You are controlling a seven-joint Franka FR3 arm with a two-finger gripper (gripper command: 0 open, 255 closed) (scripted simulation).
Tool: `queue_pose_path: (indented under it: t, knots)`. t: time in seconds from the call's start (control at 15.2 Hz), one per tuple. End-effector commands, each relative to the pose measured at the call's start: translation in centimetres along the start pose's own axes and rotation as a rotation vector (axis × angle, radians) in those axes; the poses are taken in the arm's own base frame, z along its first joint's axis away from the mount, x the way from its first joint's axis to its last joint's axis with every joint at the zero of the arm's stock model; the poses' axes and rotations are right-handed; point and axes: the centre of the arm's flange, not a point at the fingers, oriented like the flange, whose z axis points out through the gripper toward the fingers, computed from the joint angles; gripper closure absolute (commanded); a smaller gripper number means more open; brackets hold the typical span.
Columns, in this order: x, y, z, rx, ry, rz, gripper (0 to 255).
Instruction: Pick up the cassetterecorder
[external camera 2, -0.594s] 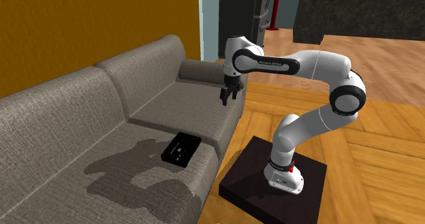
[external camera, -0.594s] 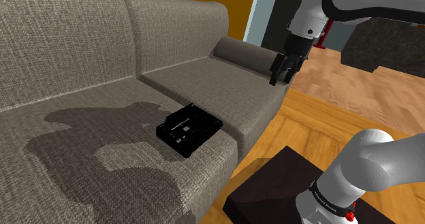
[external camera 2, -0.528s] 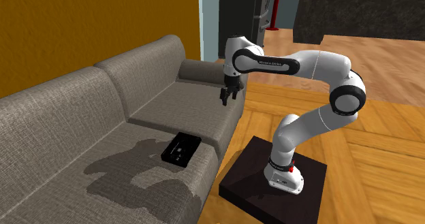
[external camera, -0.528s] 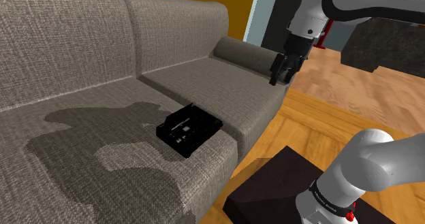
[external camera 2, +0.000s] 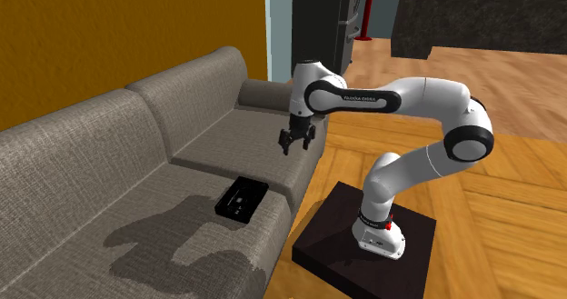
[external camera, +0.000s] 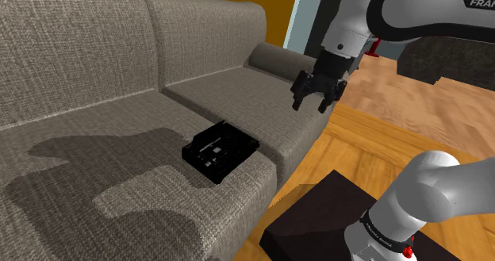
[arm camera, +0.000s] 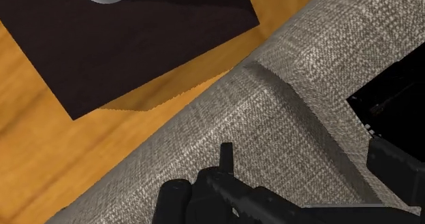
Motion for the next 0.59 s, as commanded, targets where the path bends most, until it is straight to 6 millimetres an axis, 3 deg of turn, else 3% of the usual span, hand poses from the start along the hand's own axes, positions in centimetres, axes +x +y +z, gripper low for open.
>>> queue_pose_path:
  t: [0.0, 0.53]
  knots:
    - [-0.7, -2.2, 0.9, 0.019, 0.006, 0.106, 0]
    - [-1.3, -11.4, 3.9, 0.088, 0.032, 0.492, 0]
